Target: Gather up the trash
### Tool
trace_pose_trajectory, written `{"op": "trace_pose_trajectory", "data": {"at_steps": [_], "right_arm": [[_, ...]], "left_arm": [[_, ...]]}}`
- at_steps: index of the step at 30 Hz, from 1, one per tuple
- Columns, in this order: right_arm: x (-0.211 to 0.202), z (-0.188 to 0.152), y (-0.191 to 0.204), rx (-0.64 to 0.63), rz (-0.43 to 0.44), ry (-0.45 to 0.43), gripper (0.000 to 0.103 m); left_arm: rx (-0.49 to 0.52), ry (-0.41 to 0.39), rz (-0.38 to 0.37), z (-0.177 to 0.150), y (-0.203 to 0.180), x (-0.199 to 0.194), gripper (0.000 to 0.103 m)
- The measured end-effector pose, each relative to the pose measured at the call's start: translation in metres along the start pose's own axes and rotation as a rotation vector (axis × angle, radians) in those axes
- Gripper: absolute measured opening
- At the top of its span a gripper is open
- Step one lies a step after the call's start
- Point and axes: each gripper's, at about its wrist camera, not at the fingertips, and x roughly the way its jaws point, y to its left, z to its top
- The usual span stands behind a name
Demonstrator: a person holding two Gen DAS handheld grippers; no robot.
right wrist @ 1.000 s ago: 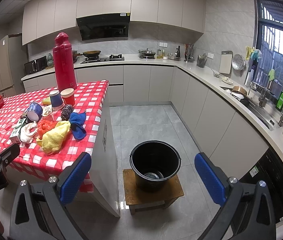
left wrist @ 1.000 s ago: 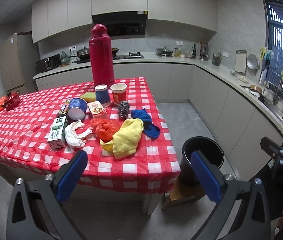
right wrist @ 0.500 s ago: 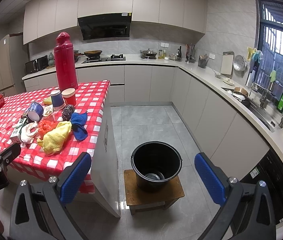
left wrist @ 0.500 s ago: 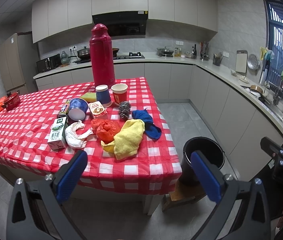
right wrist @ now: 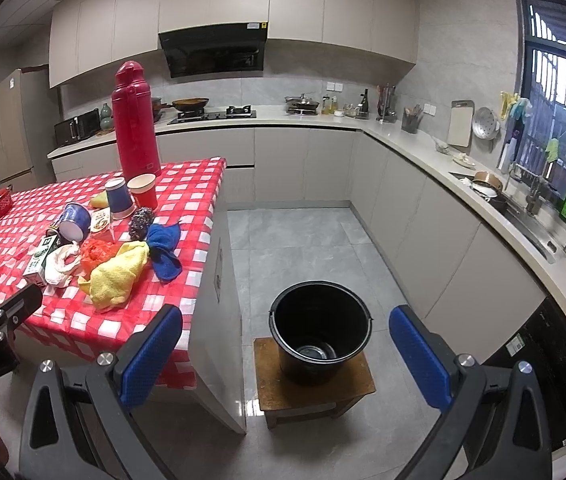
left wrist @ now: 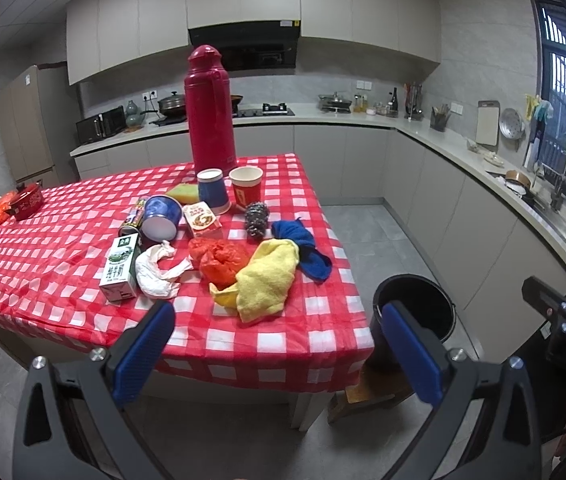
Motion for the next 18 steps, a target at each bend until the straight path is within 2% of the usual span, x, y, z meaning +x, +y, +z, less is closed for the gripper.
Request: {"op": "trace_pose_trajectory", "data": {"at_steps": [5, 11, 15, 18], "right_arm": [[0.011, 0.002, 0.008, -0.013, 0.044, 0.013, 0.103], [0.026, 0.011, 0.026, -0.036, 0.106, 0.021, 0.103], [0.039, 0.015, 0.046, -0.062, 0.164, 0.041, 0.103], [0.048, 0.018, 0.065, -0.08, 0.199, 0.052, 0.103]], "left_arm": [[-0.019, 0.005, 0.037, 0.004, 0.021, 0.007, 0.103], [-0.08, 0.011, 0.101, 0.002, 0.064, 0.015, 0.103], [-0.118, -0.004, 0.101, 0.0, 0.092, 0.018, 0.103], [-0.142, 0.016, 0.078, -0.001, 0.109, 0.025, 0.103]]}}
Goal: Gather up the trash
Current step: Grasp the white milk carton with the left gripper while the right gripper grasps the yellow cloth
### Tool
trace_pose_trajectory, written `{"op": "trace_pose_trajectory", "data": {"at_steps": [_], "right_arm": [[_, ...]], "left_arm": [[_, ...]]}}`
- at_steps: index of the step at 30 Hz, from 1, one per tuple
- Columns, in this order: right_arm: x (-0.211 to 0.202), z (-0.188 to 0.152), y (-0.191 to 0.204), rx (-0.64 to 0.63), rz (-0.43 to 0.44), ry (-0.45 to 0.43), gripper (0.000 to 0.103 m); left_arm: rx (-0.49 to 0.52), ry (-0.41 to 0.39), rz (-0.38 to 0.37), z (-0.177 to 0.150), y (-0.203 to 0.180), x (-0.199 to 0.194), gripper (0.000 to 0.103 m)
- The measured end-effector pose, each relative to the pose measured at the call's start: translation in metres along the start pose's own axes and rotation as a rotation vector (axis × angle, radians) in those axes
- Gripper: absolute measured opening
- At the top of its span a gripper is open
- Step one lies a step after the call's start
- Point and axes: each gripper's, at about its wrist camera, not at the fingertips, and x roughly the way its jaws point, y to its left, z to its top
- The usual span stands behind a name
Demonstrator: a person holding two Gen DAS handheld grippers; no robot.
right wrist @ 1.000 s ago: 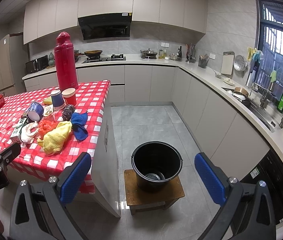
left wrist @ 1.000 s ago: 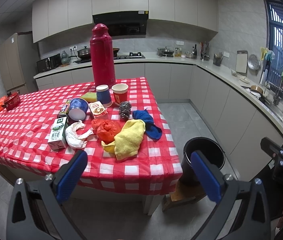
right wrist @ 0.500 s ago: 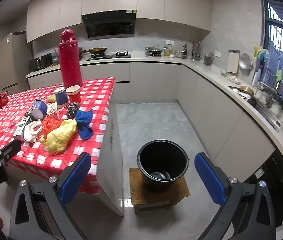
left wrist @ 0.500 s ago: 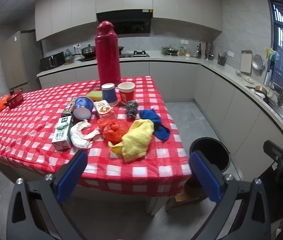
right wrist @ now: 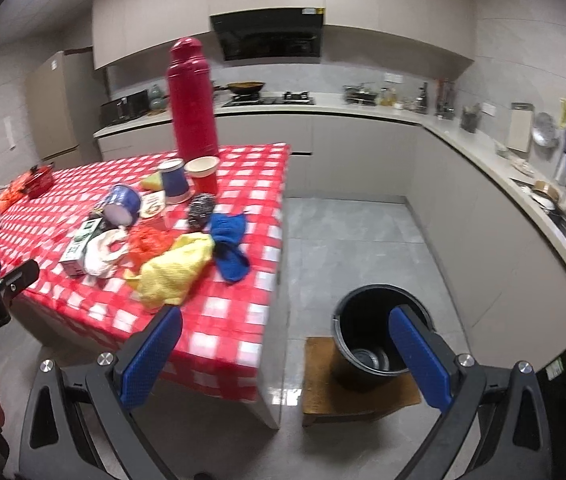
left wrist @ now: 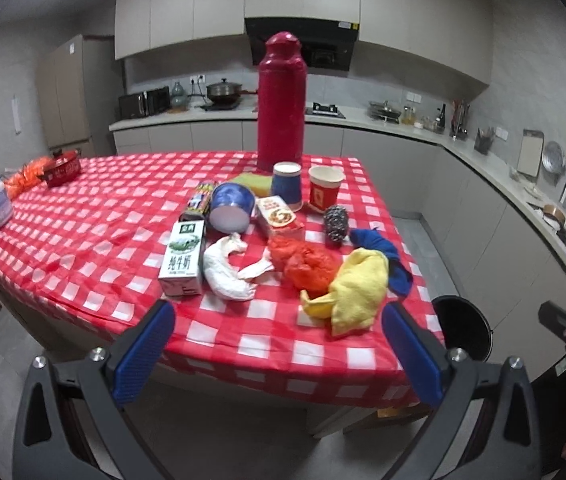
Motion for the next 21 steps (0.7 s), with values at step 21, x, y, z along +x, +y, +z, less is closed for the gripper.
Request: {"op": "trace_pose_trajectory", "data": {"at_steps": [21], "right_arm": [[0.112, 0.026, 0.105, -0.032, 0.093, 0.105, 0.08]], "left_arm": [[-0.015, 0.14, 0.063, -0.002, 0.089, 0.083, 0.089]]}}
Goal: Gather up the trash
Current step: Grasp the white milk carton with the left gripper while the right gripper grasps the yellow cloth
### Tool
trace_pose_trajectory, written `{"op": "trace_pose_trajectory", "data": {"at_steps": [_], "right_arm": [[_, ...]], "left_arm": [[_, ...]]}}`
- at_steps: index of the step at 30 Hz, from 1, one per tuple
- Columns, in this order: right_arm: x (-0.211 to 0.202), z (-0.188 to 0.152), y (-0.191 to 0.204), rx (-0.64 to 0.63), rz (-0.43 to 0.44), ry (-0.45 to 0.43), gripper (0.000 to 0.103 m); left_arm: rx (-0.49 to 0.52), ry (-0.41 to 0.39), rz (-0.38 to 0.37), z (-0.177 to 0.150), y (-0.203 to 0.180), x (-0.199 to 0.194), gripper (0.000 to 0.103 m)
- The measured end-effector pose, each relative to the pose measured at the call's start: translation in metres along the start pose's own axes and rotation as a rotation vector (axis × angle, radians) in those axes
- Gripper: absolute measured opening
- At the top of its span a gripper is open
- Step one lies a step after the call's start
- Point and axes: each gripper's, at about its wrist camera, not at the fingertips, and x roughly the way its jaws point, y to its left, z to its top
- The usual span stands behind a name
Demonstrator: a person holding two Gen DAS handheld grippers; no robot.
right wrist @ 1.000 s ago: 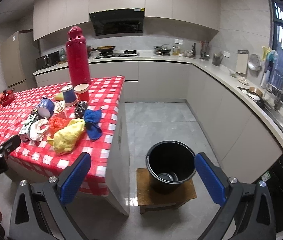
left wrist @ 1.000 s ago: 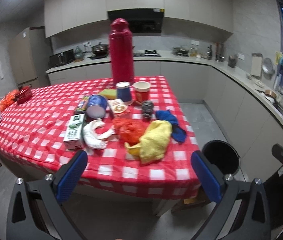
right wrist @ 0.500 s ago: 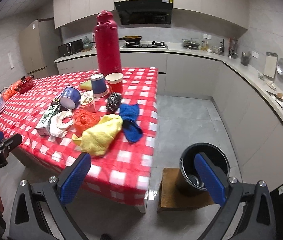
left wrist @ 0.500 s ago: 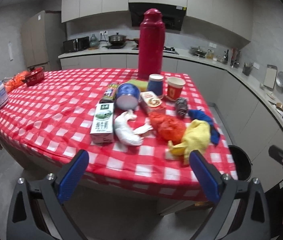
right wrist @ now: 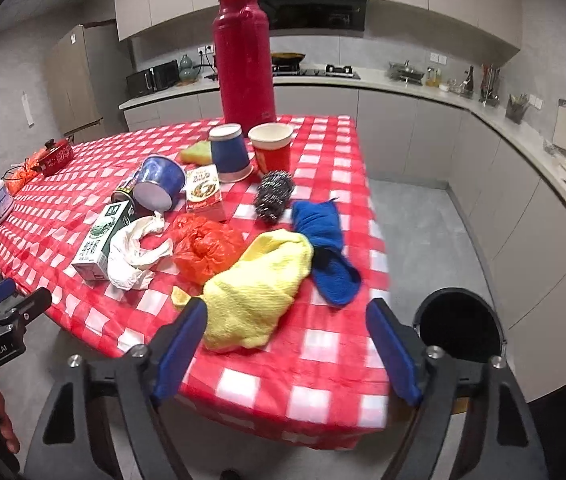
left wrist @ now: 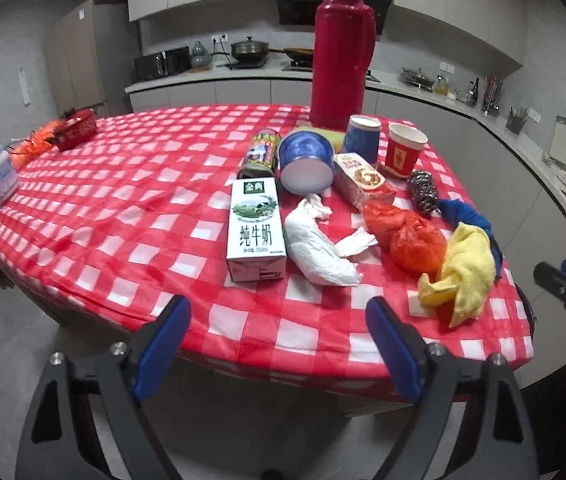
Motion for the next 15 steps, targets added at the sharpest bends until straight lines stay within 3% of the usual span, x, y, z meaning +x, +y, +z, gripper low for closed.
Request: {"op": "trace_pose_trajectory", "data": {"at_steps": [3, 6, 15], "right_arm": [[0.022, 0.002, 0.007, 0.013, 0.001, 0.028, 0.072], [0.04, 0.002, 0.012, 0.016, -0.004, 0.054, 0.066], [0.083, -0.006, 0.025, 0.036, -0.019, 0.119, 0.062]], "left_arm": [[-0.015, 0.018, -0.044, 0.004, 0.008, 0.017, 0.085], [-0.007, 0.033, -0.029, 0.007, 0.011, 0.036, 0.082], [-0.01, 0.057, -0.008, 0.019, 0.022, 0.086, 0.068]]}}
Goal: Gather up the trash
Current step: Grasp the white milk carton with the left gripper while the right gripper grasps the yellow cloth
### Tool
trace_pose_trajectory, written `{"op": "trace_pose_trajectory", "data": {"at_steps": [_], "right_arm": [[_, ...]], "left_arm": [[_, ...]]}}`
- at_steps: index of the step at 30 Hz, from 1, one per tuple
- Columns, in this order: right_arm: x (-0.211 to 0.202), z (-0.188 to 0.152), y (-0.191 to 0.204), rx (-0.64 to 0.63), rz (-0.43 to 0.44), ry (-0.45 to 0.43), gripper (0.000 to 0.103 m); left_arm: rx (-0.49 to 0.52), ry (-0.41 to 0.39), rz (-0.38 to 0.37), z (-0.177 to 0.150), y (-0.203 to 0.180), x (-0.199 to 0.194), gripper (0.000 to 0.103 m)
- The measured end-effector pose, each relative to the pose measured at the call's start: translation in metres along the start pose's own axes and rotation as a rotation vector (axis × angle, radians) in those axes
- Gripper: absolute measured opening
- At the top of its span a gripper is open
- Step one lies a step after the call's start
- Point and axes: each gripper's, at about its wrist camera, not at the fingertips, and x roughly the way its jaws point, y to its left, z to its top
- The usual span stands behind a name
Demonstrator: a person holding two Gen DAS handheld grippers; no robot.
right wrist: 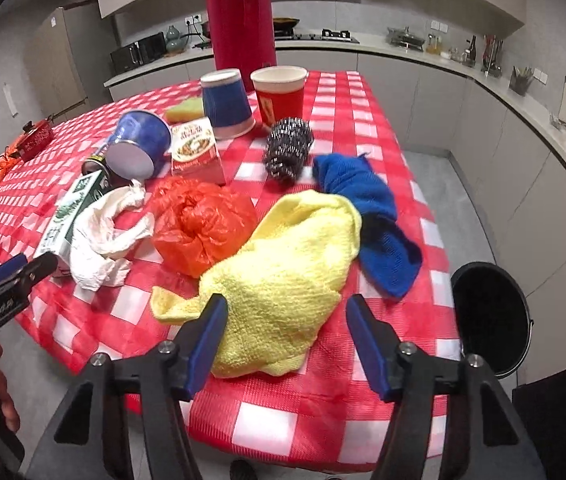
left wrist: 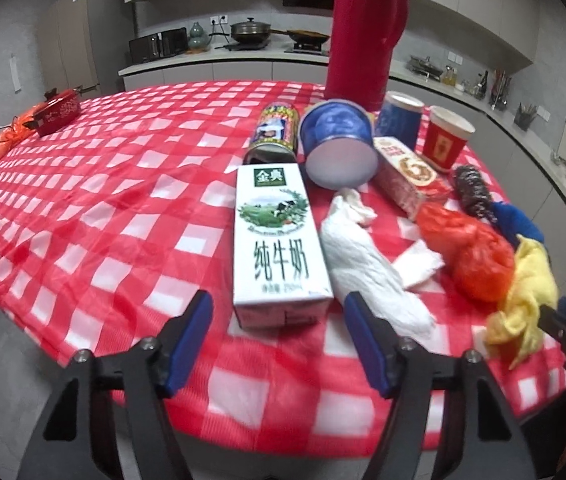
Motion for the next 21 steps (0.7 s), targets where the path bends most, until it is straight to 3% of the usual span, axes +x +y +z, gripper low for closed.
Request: {"op": "trace_pose_trajectory", "data": {"at_steps": [4, 10, 17, 21], "right_arm": [[0.011, 0.004, 0.0, 0.023, -0.005, 0.006, 0.062], [0.018, 0.014, 0.004, 0.048, 0.008, -0.005, 0.061], [0.021, 0.016, 0.008, 0.059, 0.032, -0.019, 0.032], [0.013, 0.016, 0.009, 0.054, 0.034, -0.042, 0.026]], "left_arm": [[0.004, 0.007, -0.002, 0.006, -0.002, 0.017, 0.068], [0.033, -0.01, 0.021, 0.011, -0.003, 0.029, 0.059], [0.039, -0.069, 0.021, 0.006, 0.004, 0.014, 0.056], [0.051, -0.104, 0.025, 0.005, 0.006, -0.001, 0.056]]}}
